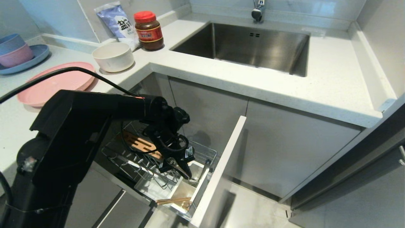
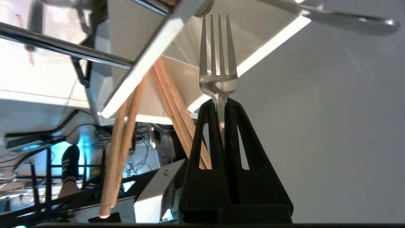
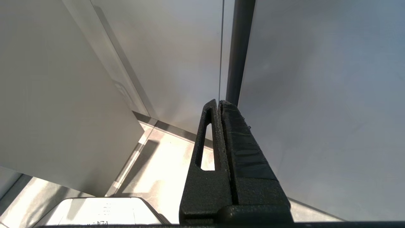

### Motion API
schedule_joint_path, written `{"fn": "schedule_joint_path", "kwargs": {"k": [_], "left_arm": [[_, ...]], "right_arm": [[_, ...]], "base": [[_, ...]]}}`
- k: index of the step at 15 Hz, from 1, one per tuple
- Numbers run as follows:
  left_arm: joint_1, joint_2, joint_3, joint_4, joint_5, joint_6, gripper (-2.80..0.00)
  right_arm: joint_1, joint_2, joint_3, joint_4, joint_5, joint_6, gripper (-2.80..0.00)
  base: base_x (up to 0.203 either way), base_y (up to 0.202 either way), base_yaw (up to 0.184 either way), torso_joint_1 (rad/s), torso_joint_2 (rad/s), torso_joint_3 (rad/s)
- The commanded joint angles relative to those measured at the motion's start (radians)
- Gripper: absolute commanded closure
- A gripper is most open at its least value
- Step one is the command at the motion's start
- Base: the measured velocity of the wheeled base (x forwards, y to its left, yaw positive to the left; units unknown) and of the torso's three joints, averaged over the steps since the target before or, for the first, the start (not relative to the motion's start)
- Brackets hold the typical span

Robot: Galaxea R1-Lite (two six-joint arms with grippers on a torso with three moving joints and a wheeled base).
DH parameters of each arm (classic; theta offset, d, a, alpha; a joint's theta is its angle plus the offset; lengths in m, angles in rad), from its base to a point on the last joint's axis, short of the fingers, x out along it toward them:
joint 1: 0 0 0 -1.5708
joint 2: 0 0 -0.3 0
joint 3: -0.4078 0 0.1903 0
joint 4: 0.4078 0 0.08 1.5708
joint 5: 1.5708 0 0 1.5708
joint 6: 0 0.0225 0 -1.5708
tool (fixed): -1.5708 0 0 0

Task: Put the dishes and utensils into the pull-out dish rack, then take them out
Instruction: Pick up the fork and place it in the cupboard

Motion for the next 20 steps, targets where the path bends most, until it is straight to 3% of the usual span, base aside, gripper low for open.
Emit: {"fn": "schedule_joint_path", "kwargs": {"k": [1, 7, 20], "left_arm": [[-0.001, 0.007, -0.003, 0.008, 0.023, -0.003, 0.00], [0.003, 0.047, -0.005, -0.042, 0.055, -0.001, 0.00], [0.013, 0.070, -0.006, -0.075, 0.056, -0.004, 0.00]], "right_arm": [[0.000, -0.002, 0.002, 0.000, 0.000, 0.000, 0.00], [0.000, -0.002, 0.001, 0.000, 0.000, 0.000, 0.00], [0.000, -0.003, 0.000, 0.000, 0.000, 0.000, 0.00]], "base": [[0.000, 0.000, 0.000, 0.000, 0.00, 0.000], [0.000, 0.000, 0.000, 0.000, 0.00, 0.000], [0.000, 0.000, 0.000, 0.000, 0.00, 0.000]]}}
